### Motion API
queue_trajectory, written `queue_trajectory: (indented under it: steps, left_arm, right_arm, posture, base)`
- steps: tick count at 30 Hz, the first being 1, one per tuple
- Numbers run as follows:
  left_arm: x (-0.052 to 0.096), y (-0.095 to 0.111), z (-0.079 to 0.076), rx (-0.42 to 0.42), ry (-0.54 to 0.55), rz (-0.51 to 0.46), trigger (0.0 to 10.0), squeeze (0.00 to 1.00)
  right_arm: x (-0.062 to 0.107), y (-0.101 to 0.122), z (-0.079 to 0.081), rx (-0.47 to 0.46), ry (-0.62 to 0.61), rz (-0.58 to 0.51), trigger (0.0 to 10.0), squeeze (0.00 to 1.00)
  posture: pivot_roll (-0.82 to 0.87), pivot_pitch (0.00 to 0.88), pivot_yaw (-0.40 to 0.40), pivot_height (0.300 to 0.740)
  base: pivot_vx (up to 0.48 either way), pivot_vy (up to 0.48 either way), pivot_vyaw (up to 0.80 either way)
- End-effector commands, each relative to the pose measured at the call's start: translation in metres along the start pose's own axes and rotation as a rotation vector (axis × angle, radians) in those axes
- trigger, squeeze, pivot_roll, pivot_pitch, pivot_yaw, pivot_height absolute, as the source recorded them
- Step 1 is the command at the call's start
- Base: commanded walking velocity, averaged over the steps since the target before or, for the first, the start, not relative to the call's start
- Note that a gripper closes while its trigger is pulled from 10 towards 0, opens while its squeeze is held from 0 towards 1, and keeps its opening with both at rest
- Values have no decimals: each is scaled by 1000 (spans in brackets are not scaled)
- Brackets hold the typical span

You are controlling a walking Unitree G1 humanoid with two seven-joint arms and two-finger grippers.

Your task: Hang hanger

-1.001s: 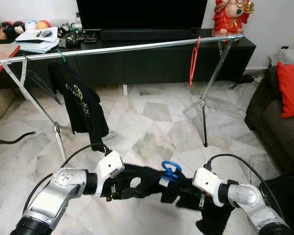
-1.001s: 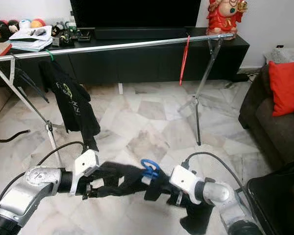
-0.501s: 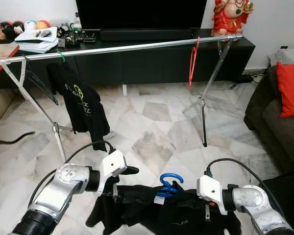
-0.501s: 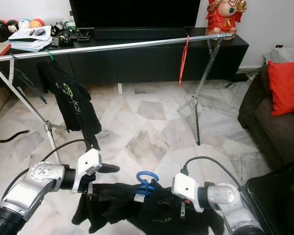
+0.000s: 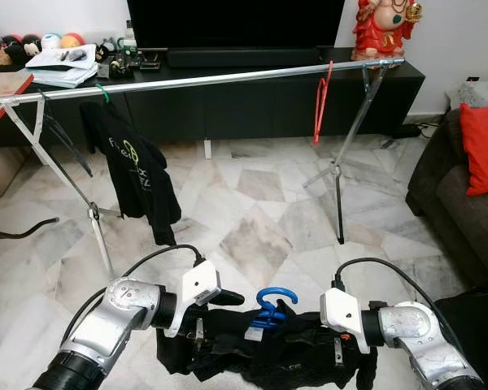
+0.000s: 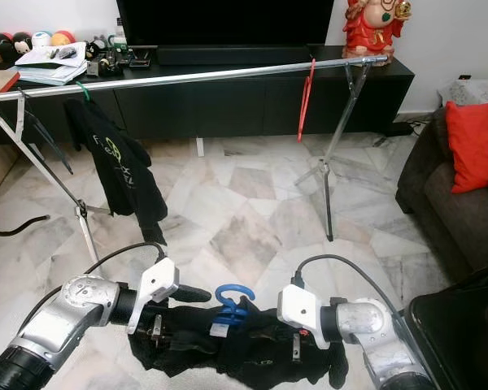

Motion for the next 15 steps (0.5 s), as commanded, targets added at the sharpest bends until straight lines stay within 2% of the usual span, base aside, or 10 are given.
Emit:
queue_trajectory:
  steps: [1,2,3,4,5,15]
  left_arm:
    - [-2,-5,-1,-9,-6,34,9451,0]
    - [-2,-5,-1,-9,-6,34,9451,0]
    - [-1,-11,-2,-17,-11,75,863,0]
    - [-1,-13,-2,-22,-13,91,863,0]
    - [-1,-15,-2,-24,-13,99,0,0]
    - [-6,-13,0,-19,17,81,0,0]
  right_arm:
    - [0,9,1,28,10,-35,0,0]
    - [0,9,1,28,10,-35,0,0]
    - [1,11,1,30,11,-38,0,0]
    - [1,12,1,30,12,-39,0,0]
    - [1,12,1,30,12,-40,0,0]
    - [-2,15,2,32,16,-45,0,0]
  posture:
    - [-48,112,-18,740]
    - [-48,112,-18,740]
    - [-48,112,-18,740]
    - [-48,112,-18,740]
    - [-48,111,-18,740]
    - [-49,108,-18,740]
  base:
    - [0,0,0]
    - [0,0,0]
    - [0,0,0]
    - [0,0,0]
    - [0,0,0]
    - [0,0,0]
Point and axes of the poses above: a point about 5 cm out from each wrist's last joint towards the gripper, its own x axis pointing back from the gripper into the wrist, its own y axis along the axis of the wrist's last joint, z = x × y, the point moved 1 cm from there along -x, pointing out of the wrist towards the gripper, and after that the axes turned 13 degrees about -x, right-handed, at the moved point
